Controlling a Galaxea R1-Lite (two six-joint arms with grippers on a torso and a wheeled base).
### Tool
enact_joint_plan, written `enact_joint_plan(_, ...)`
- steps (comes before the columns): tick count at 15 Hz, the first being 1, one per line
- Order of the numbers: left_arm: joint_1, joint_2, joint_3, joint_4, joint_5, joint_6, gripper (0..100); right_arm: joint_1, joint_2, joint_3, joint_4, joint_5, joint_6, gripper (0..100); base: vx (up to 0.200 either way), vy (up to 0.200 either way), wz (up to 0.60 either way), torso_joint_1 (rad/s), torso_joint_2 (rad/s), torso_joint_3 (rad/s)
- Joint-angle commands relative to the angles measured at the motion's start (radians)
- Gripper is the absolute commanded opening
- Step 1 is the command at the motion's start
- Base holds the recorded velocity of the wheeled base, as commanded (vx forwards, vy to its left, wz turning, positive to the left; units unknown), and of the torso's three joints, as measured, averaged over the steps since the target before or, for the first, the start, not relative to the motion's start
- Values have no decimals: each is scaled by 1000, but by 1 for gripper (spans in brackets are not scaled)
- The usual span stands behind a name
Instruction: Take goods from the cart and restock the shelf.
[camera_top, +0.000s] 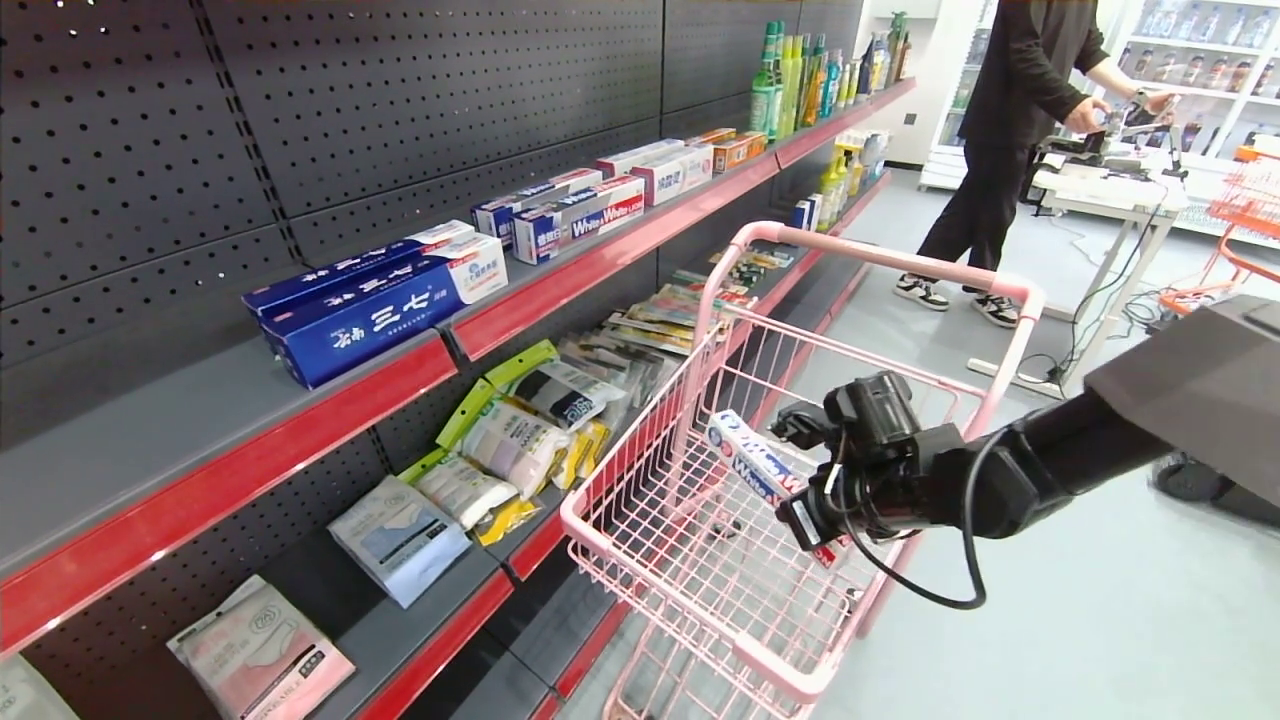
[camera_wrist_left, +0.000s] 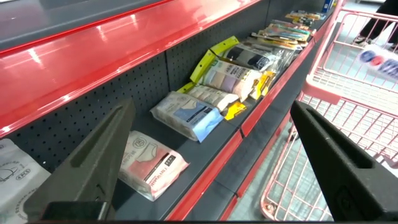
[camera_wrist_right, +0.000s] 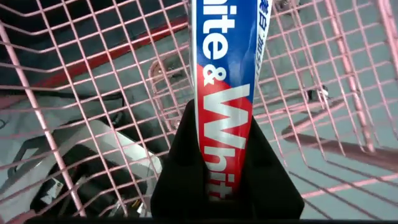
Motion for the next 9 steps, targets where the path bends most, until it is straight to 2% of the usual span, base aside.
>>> enact_joint_plan(1, 0, 1, 0, 0, 0, 0, 100, -32, -215, 123, 0, -47, 19, 0, 0, 0, 0, 0, 0, 0)
enact_joint_plan(3, 0, 1, 0, 0, -1, 0, 100, -49, -308, 166, 0, -88, 34, 0, 0, 0, 0, 0, 0, 0)
enact_joint_plan(5, 0, 1, 0, 0, 0, 0, 100, -104, -439, 256, 0, -180, 37, 0, 0, 0, 0, 0, 0, 0)
enact_joint_plan(9, 0, 1, 0, 0, 0, 0, 100, -192, -627, 394, 3, -213, 20, 0, 0, 0, 0, 0, 0, 0)
